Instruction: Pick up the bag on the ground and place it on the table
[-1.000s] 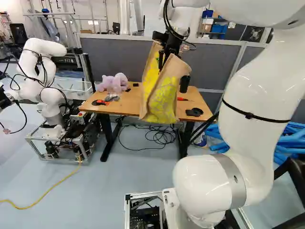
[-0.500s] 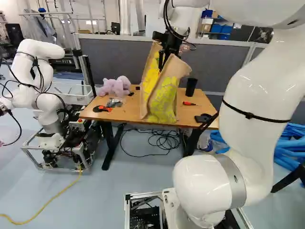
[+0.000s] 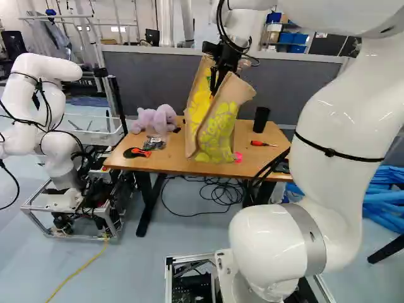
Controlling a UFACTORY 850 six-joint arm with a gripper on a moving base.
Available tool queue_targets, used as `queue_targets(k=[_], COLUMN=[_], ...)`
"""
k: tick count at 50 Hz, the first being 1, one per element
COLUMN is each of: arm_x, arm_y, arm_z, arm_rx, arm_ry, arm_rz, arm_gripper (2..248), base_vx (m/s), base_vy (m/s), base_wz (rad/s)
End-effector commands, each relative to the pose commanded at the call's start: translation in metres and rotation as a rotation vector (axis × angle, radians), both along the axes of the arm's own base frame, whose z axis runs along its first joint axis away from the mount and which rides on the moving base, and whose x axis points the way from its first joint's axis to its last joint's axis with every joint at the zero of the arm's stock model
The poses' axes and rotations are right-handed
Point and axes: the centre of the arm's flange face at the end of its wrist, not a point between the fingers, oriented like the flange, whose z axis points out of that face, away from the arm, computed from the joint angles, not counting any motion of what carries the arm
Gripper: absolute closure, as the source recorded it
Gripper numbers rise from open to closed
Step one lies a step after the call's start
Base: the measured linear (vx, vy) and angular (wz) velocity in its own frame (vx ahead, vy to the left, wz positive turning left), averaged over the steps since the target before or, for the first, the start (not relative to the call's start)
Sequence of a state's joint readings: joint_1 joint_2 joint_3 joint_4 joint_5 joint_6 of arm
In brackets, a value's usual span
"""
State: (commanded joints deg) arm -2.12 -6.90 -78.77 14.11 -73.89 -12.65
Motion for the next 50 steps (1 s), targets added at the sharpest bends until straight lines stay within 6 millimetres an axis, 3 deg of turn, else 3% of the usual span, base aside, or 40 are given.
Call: queue_targets(k=[32,50], arm_x=[0.001,0.012], arm_y=[0.0,0.0], arm_z=[0.0,-0.025], arm_rx=[0.0,0.002], arm_ry=[0.001,0.05], arm_rz=[0.0,0.0], arm_gripper=[228,228], base_vx=[-0.002,0.0], base_vy=[-0.001,0.0], base_wz=[0.0,0.0])
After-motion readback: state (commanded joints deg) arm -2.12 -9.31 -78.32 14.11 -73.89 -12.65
